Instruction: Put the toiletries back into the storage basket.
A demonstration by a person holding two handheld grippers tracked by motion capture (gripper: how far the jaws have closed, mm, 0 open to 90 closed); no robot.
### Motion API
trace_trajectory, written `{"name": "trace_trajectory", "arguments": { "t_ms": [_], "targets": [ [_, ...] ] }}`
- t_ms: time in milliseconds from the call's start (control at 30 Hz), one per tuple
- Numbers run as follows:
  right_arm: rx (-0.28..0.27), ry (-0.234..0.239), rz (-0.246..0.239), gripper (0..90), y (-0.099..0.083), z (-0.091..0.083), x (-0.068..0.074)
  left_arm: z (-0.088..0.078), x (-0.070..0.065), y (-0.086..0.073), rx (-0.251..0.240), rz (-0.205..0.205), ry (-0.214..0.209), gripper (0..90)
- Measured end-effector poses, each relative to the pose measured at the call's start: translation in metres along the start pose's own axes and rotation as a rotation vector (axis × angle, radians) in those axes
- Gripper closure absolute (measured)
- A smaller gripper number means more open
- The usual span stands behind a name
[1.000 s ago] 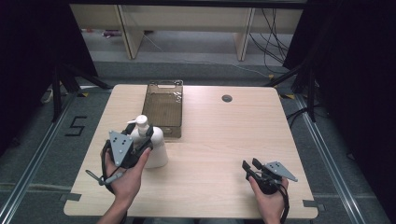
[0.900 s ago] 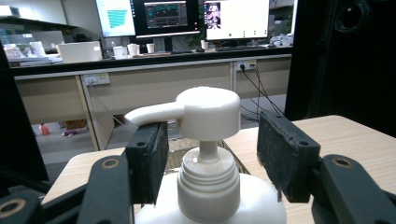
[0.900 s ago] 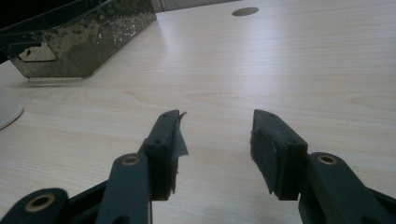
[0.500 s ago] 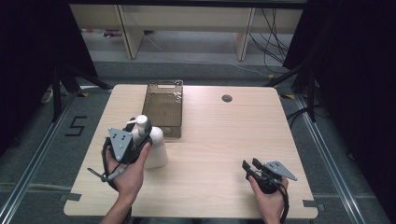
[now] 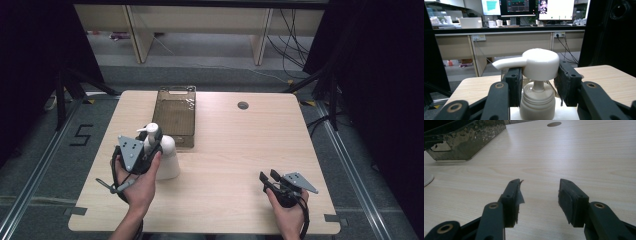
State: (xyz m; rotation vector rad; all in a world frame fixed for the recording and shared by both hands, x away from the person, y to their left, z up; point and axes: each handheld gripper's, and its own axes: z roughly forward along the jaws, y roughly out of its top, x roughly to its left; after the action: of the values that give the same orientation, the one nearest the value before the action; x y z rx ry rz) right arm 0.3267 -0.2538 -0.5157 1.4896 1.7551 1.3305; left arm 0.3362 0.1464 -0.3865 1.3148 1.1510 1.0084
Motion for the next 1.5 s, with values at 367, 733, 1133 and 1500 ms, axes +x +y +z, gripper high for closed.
{"name": "trace_trajectory", "arguments": {
  "t_ms": [367,733,1133,1500],
  "targets": [
    [-0.011,0.003,-0.009,52.8,0.0,0.001,-0.002,-0.001,0.002,0.008,0.014,0.016,-0.085,59.2],
    [-0.012,0.007,-0.011,52.8,0.0,0.0,-0.002,0.002,0.004,0.018,-0.008,0.028,-0.159,59.3],
    [-0.01,0.006,-0.007,52.6,0.0,0.0,-0.002,0.01,0.006,0.033,-0.022,0.04,-0.199,59.3],
    [-0.013,0.008,-0.003,52.5,0.0,0.0,-0.002,0.017,0.003,0.043,-0.03,0.03,-0.197,59.3]
  ]
}}
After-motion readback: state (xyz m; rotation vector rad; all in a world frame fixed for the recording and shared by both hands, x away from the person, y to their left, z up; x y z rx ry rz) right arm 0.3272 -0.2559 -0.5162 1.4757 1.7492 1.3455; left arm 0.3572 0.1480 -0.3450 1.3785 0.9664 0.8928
